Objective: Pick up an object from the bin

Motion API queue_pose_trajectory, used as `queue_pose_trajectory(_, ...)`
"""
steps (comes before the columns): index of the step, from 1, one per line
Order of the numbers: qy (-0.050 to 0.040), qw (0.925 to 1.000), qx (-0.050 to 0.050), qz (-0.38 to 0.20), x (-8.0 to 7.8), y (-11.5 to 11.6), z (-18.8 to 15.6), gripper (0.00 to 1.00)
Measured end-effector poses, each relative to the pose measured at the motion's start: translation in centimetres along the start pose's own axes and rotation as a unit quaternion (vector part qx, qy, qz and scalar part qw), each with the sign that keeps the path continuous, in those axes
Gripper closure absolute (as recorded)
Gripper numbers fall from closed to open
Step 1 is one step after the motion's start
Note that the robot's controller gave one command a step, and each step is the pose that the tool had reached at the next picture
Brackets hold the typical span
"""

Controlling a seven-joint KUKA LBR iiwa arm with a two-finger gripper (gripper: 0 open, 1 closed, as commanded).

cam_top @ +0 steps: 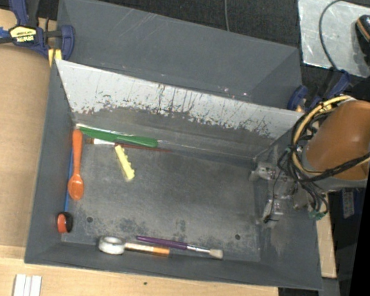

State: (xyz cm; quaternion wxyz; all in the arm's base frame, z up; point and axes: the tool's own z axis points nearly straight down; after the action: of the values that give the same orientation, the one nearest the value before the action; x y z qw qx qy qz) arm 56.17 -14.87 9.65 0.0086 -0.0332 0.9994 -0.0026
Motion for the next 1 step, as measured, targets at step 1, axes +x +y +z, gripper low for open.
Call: queue_pose_trajectory(1, 0.0013, 0.9996, 0.000, -0.028, 3.82, 3.96, 2.36, 0.00)
